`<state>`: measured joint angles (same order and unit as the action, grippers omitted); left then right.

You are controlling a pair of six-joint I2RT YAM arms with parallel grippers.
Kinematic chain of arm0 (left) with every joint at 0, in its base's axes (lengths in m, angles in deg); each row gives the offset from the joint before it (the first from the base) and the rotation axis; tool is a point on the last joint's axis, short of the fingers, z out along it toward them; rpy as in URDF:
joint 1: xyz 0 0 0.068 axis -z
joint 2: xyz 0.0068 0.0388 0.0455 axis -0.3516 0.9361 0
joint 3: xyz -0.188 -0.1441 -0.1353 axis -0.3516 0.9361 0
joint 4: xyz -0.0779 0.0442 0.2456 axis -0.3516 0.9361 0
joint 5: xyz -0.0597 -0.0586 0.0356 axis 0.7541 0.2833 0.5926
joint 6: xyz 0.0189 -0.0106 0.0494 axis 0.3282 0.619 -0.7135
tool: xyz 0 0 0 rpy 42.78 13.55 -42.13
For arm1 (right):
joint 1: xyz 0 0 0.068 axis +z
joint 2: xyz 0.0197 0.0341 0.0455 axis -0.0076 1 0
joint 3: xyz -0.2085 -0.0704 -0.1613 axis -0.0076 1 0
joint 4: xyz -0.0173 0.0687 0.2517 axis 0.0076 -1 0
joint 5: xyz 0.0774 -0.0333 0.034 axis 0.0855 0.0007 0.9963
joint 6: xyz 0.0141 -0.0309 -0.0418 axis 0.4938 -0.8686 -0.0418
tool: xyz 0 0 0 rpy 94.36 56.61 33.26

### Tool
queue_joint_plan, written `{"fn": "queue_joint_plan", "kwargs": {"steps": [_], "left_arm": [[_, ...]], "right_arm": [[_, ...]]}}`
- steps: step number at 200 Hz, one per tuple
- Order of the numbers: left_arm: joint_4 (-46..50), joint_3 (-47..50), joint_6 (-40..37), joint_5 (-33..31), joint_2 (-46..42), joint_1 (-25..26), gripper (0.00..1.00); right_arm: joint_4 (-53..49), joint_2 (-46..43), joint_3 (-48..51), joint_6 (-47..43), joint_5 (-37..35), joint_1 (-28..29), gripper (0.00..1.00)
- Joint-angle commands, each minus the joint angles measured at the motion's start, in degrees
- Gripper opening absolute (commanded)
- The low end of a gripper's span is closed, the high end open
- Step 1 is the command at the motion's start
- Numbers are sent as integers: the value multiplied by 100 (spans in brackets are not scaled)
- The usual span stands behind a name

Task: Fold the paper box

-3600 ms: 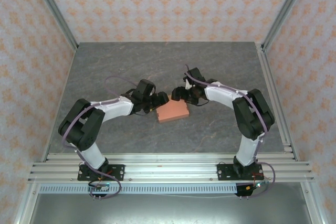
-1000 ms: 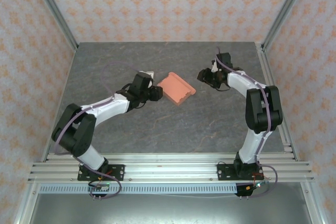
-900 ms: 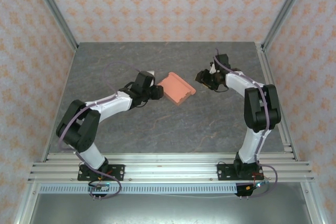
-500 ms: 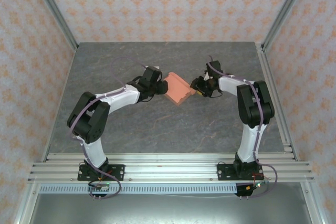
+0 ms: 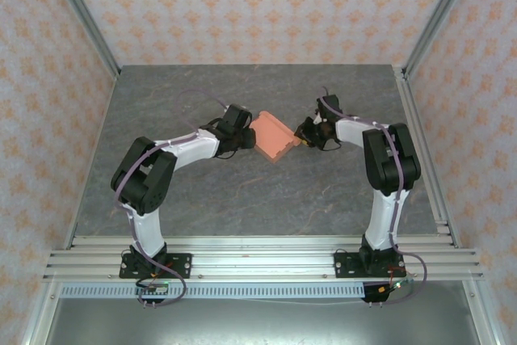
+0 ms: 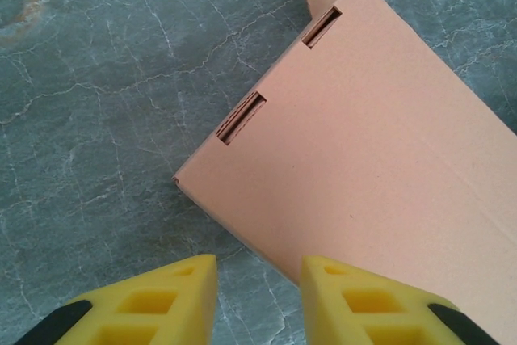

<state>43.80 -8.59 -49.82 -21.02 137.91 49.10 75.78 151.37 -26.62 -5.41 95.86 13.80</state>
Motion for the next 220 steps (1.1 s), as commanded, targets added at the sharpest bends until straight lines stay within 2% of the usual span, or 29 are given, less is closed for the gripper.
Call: {"fn": "queue_joint_plan", "kwargs": {"steps": [1, 43, 64, 81, 100, 137, 179, 192, 220], "left_arm": [[65, -107, 95, -171, 104, 32, 32], [-21, -15, 168, -162, 98, 46, 32], [-105, 99, 227, -171, -19, 41, 33], [-200, 225, 286, -132, -248, 35, 35], [-286, 396, 286, -51, -754, 11, 49], [75, 562, 175, -379, -2100, -163, 62], [532, 724, -134, -779, -3319, -797, 67], [624, 778, -194, -838, -3620, -1009, 72], [744, 974, -335, -1153, -4157, -1258, 92]], "right_arm": [[448, 128, 19, 42, 226, 219, 16], [483, -195, -70, -294, 212, 265, 0], [58, -447, -257, -869, 47, 336, 0], [-384, -711, -400, -1456, -436, 471, 0], [-704, -1006, -509, -2058, -985, 659, 0], [-553, -1665, -353, -3381, -2135, 1243, 0], [679, -2391, 400, -5066, -3150, 2121, 0], [965, -2559, 546, -5324, -3214, 2244, 0], [1853, -2936, 1189, -5761, -2750, 2323, 0]]}}
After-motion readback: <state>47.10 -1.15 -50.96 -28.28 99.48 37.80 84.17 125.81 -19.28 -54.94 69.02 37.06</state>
